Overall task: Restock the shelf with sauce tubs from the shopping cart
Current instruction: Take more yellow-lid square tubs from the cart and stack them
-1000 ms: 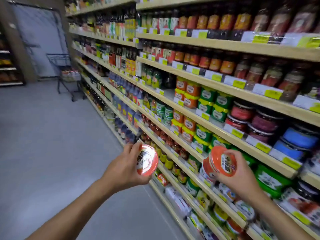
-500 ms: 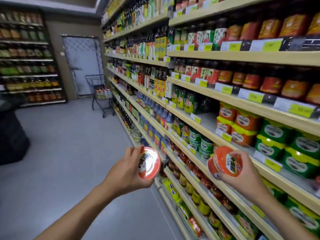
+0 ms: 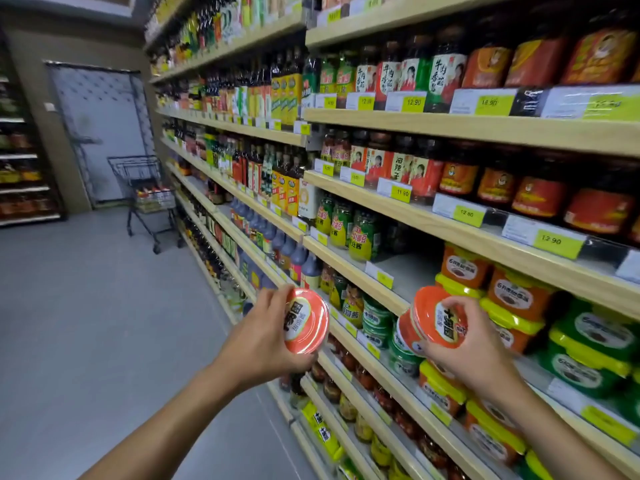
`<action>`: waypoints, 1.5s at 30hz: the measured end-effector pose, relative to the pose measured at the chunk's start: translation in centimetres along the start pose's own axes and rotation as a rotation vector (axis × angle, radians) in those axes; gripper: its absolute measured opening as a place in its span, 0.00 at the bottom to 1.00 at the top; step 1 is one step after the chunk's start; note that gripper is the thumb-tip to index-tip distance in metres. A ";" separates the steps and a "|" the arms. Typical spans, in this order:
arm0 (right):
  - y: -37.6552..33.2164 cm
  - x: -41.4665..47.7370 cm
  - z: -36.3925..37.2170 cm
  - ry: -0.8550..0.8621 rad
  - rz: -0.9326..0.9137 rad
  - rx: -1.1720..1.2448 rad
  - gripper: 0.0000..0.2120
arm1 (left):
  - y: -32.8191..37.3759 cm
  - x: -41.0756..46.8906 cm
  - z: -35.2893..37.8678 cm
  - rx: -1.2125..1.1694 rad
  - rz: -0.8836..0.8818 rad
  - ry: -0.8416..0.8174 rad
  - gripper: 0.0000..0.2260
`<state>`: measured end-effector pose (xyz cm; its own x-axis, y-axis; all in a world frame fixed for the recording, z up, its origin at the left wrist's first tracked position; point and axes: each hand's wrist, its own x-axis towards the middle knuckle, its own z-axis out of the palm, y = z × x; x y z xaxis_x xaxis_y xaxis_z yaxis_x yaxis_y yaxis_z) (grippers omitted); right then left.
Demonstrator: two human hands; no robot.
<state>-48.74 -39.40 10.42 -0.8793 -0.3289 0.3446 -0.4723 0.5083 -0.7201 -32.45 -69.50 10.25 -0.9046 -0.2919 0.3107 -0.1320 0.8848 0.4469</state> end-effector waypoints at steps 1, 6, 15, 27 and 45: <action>-0.1 0.7 0.3 0.015 0.013 -0.012 0.34 | -0.3 1.6 0.5 -0.012 0.023 -0.012 0.53; -0.8 3.4 2.6 0.092 0.100 -0.074 0.36 | -2.3 9.9 2.7 -0.032 0.169 -0.095 0.55; -4.6 8.4 8.5 0.244 0.270 -0.168 0.34 | -6.9 23.4 3.8 -0.145 0.414 -0.258 0.54; -7.5 13.9 12.3 0.428 0.455 -0.251 0.31 | -10.2 28.5 6.3 -0.285 0.580 -0.343 0.52; -2.3 24.9 14.4 0.341 0.712 -0.489 0.43 | -13.0 30.8 6.1 -0.304 0.589 -0.340 0.50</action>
<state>-68.71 -60.23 11.95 -0.9060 0.4017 0.1333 0.2803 0.8054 -0.5223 -61.04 -87.73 8.90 -0.8731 0.3717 0.3154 0.4865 0.7060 0.5147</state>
